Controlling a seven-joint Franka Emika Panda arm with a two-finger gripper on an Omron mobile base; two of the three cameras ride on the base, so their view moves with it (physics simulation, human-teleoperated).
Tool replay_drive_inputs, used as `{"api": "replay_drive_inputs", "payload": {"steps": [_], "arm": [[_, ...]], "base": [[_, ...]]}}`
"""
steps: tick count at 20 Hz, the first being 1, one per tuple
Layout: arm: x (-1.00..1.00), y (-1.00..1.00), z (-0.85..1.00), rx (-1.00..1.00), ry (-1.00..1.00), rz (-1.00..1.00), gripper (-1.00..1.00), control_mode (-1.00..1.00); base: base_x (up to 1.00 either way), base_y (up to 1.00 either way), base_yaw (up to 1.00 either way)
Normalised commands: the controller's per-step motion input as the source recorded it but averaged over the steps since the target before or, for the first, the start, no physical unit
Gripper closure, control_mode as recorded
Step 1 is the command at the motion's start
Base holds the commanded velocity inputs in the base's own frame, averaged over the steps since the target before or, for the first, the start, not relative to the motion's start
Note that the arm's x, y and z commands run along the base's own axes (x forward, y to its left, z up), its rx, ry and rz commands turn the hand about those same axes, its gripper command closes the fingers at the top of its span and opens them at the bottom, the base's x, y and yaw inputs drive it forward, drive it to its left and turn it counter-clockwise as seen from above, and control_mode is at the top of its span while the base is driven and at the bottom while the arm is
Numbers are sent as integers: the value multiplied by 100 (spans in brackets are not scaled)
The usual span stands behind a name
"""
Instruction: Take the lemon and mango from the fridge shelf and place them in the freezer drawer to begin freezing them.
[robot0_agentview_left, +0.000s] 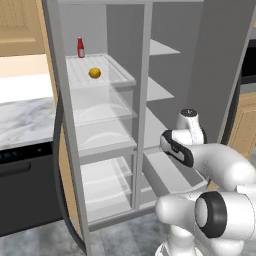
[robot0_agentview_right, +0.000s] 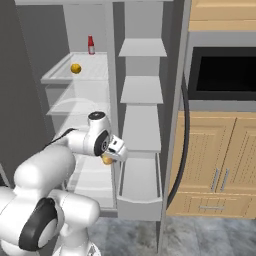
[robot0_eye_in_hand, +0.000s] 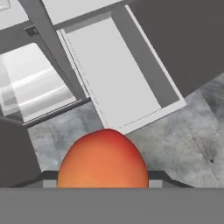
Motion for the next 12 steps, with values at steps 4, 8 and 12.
{"api": "replay_drive_inputs", "payload": {"steps": [4,8,12], "arm": [[7,-34,-41,4,4,-16,100,-100],[0,-38,-19,8,0,-15,100,-100],[4,-39,-15,12,0,-14,100,-100]], "base": [[0,0,0],[0,0,0],[0,0,0]]}}
